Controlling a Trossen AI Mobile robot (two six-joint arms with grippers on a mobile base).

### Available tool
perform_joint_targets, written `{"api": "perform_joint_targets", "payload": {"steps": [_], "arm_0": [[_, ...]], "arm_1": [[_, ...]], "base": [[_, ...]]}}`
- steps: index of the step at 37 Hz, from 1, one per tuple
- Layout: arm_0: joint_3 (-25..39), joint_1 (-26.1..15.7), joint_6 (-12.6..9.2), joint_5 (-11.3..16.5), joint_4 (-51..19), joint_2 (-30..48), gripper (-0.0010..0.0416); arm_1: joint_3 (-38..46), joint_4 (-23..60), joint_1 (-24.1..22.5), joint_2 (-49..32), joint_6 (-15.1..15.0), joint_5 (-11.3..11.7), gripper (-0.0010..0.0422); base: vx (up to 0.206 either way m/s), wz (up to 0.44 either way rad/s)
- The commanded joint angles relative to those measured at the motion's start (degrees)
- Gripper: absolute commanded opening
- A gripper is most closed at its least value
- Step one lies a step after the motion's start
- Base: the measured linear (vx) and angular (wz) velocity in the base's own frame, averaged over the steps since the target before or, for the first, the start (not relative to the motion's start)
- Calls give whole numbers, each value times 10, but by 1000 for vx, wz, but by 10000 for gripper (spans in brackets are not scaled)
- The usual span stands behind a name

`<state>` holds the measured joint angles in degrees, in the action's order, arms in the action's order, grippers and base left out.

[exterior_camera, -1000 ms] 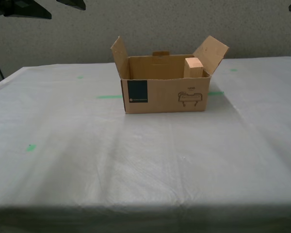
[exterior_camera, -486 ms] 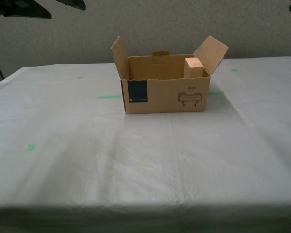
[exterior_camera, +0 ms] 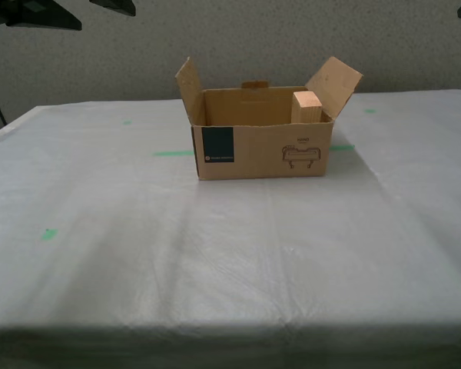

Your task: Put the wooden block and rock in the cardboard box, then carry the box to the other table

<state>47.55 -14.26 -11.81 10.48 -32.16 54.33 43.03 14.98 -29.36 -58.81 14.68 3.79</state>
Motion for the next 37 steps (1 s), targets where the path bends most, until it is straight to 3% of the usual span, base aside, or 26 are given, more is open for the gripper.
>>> {"api": "perform_joint_targets", "payload": {"steps": [1,37], "arm_0": [[1,0,-2,-2,0,0,387],[1,0,-2,-2,0,0,387]], "arm_1": [[0,-1,0,0,-1,1,400],[0,-1,0,0,-1,1,400]], "base": [[0,0],[0,0]]}}
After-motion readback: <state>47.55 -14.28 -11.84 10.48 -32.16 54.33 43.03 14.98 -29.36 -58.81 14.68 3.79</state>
